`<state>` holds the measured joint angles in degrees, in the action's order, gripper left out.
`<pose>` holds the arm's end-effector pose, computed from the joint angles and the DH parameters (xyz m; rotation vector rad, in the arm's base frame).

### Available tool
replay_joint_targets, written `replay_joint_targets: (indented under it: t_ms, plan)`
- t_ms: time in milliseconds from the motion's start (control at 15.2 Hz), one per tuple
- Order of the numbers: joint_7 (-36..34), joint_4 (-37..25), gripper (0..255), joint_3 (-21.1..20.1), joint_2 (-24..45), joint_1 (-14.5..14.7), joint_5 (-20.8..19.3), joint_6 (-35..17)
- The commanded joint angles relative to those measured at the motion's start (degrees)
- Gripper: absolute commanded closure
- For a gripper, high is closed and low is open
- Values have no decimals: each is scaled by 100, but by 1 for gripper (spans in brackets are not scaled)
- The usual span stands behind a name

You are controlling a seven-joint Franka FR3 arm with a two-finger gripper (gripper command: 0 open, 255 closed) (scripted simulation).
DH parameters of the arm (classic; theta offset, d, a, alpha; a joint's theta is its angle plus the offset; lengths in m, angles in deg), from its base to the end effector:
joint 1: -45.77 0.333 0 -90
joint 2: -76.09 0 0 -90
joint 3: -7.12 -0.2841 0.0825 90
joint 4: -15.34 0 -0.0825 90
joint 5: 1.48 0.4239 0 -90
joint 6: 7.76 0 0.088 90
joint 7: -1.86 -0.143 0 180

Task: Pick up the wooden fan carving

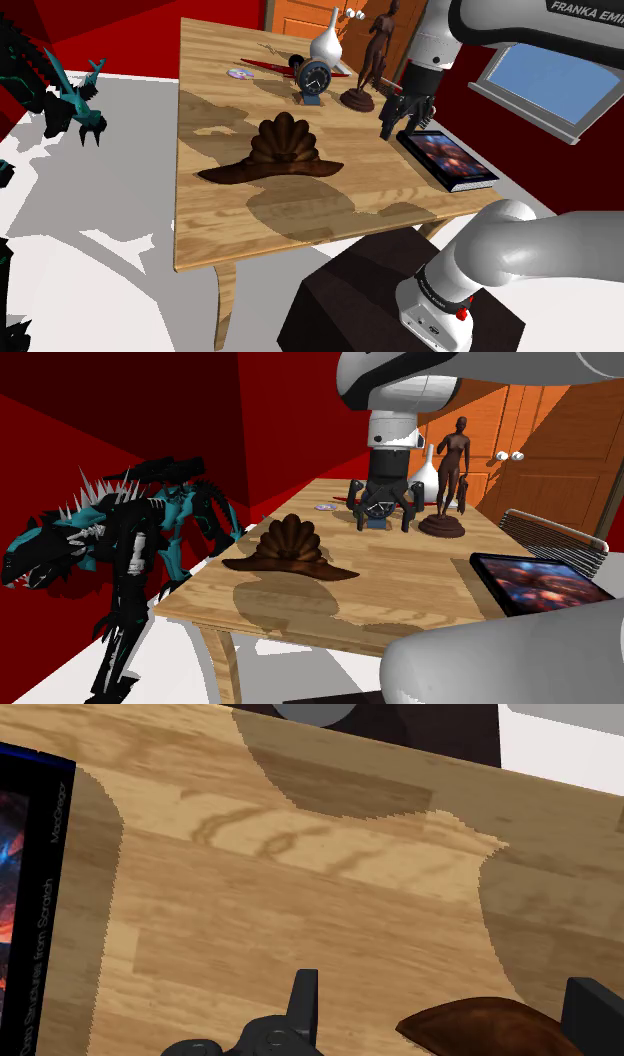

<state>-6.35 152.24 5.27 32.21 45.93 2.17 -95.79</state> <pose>0.3650 0.0227 0.5049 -3.0991 0.1843 0.1406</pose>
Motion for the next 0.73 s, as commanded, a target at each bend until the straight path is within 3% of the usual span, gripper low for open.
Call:
replay_joint_targets:
  t_ms: [0, 660]
  plan:
    - [0, 0, 0, 0, 0, 0, 0, 0]
    - [2116, -1660, 0, 94, 2442, 813, 53, -493]
